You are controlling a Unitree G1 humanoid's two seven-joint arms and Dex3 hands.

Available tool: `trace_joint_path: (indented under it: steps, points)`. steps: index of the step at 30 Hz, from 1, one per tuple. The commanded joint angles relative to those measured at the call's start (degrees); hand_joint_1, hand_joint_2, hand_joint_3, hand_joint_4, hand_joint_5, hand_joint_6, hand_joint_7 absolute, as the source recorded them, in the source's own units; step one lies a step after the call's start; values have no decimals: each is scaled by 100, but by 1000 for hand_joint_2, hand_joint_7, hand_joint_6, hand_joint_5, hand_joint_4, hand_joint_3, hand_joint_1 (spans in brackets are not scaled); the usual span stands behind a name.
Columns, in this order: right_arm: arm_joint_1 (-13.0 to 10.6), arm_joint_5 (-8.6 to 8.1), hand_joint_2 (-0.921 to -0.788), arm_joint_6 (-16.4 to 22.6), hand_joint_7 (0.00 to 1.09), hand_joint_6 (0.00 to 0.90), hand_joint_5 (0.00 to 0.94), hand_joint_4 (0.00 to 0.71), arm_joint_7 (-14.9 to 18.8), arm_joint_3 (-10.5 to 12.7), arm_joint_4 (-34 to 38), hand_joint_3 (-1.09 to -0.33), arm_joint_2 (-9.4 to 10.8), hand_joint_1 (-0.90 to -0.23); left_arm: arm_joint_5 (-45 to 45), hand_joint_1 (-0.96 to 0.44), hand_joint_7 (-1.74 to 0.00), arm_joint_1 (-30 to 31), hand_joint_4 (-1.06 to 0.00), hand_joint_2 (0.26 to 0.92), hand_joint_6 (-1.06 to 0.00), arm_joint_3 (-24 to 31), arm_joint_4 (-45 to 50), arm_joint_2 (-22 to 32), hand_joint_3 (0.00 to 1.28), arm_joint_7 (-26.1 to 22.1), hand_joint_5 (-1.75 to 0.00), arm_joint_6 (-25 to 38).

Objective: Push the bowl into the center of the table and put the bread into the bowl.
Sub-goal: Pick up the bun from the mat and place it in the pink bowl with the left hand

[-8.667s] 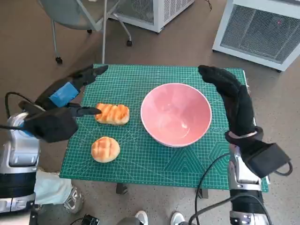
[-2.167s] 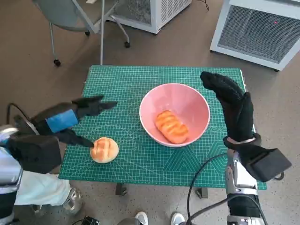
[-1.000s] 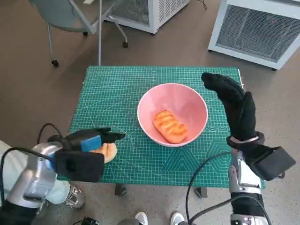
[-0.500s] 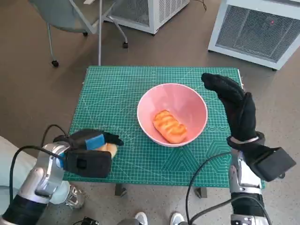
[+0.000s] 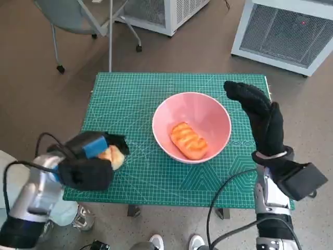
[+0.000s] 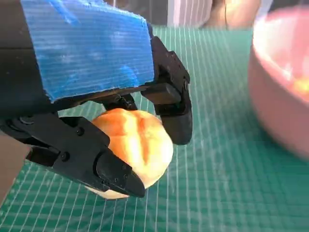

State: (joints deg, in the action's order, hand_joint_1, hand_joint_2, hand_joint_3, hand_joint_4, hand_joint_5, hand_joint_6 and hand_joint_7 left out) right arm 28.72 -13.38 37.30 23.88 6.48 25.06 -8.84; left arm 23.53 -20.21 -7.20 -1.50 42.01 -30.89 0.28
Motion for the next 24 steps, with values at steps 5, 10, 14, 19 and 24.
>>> trace_joint_path:
  steps: [5,10,14,19,24]
  points:
    - [63,36,-921,-2,490,-1,1,166,-15,2,176,-780,21,-696,-442,2,-1258,-523,-693,921,-583,509,277,-226,85,430,-1116,-256]
    - [93,26,-921,11,490,-1,1,166,-16,3,240,-780,44,-696,-267,1,-1266,-904,-673,920,-564,428,587,-561,103,806,-1152,-131]
    - [124,0,-921,-4,490,-1,1,166,-8,13,277,-780,52,-696,-176,1,-1216,-1229,-676,920,-576,266,582,-859,97,1054,-1186,-260]
    - [138,-27,-921,-17,490,-1,2,167,3,28,283,-778,48,-696,57,1,-1127,-1656,-694,920,-613,-20,312,-1272,74,1443,-1216,-508]
    - [83,-70,-921,-44,489,-1,1,166,15,35,171,-778,46,-695,539,0,-1075,-2314,-742,918,-646,-534,-567,-1951,43,2266,-1179,-1045]
